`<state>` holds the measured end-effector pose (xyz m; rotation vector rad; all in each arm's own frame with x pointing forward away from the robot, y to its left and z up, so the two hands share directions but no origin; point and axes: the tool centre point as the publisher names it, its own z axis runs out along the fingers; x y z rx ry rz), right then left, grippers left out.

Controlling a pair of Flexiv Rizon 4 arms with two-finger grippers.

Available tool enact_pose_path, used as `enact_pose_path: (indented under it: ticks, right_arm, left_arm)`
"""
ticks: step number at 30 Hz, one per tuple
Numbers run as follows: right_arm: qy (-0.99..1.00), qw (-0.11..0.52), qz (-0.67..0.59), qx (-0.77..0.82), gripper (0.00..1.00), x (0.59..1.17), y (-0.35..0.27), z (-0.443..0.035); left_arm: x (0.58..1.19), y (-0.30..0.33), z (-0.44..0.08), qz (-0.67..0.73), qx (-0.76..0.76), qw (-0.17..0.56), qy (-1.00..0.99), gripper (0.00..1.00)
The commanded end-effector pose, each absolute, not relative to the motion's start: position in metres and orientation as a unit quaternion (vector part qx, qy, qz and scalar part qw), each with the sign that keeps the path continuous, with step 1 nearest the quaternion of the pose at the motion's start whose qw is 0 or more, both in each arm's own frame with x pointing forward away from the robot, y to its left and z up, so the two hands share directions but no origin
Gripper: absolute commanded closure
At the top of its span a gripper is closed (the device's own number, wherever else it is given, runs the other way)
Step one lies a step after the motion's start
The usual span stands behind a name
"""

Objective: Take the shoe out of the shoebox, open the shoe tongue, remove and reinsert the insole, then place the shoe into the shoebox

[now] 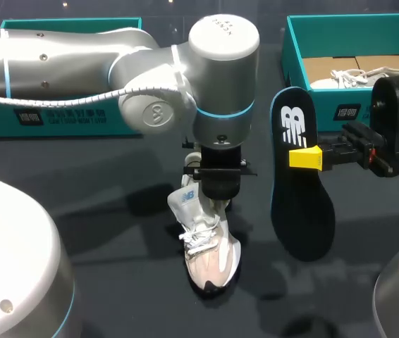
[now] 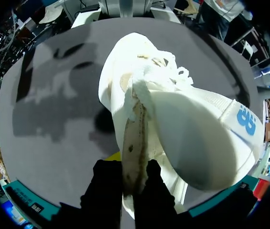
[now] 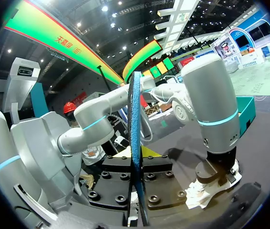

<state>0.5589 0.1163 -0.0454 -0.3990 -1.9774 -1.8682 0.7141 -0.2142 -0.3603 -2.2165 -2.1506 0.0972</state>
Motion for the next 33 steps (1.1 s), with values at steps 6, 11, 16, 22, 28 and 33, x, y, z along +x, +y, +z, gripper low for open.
enact_pose_path:
  ticks: [6, 11, 16, 22, 28, 33]
  right_arm:
    - [-0.712, 0.158, -0.661, -0.177, 1.0, 0.55, 0.114, -0.045]
    - [-0.712, 0.158, -0.661, -0.177, 1.0, 0.55, 0.114, -0.045]
    - [-0.712, 0.158, -0.661, -0.177, 1.0, 0.55, 0.114, -0.045]
    - [-0.712, 0.158, -0.661, -0.177, 1.0, 0.55, 0.114, -0.045]
    - [-0.712, 0.158, -0.661, -0.177, 1.0, 0.55, 0.114, -0.045]
    - [-0.712, 0.158, -0.661, -0.177, 1.0, 0.55, 0.114, -0.045]
  left_arm:
    - [0.717, -0.224, -0.376, 0.036, -0.727, 0.039, -0.684, 1.0]
    - [0.716, -0.23, -0.383, 0.04, -0.739, 0.037, -0.672, 1.0]
    - [0.715, -0.237, -0.385, 0.045, -0.75, 0.033, -0.659, 0.99]
    - [0.712, -0.243, -0.383, 0.049, -0.759, 0.02, -0.649, 0.57]
    - [0.713, -0.238, -0.357, 0.054, -0.757, -0.036, -0.65, 0.0]
    - [0.721, -0.225, -0.313, 0.08, -0.741, -0.116, -0.656, 0.0]
